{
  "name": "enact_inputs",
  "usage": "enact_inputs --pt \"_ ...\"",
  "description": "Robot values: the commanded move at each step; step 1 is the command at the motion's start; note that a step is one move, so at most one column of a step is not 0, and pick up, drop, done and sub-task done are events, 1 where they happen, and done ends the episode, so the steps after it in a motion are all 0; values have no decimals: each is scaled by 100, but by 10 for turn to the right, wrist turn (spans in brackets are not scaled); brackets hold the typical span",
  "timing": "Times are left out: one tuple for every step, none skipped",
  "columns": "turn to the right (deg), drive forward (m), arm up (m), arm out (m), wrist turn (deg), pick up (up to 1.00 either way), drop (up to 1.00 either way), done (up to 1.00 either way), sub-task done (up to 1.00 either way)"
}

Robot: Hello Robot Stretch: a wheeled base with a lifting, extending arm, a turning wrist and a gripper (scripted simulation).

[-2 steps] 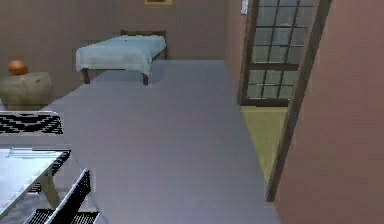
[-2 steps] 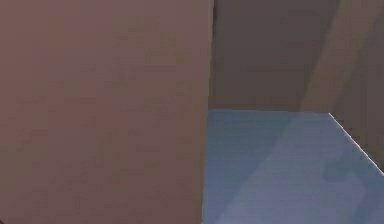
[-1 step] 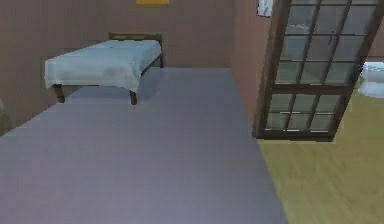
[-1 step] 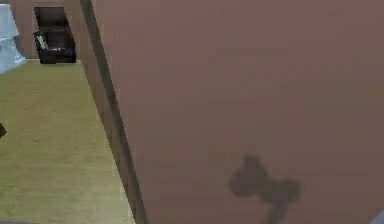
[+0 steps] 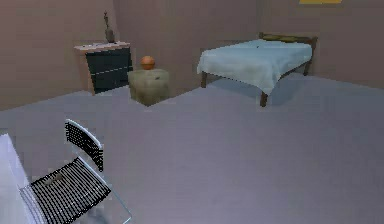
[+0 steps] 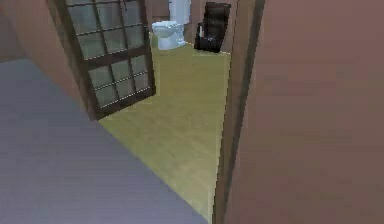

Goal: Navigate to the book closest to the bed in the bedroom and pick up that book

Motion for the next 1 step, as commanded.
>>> enact_inputs --pt "0 100 0 0 0 0 0 0 0"
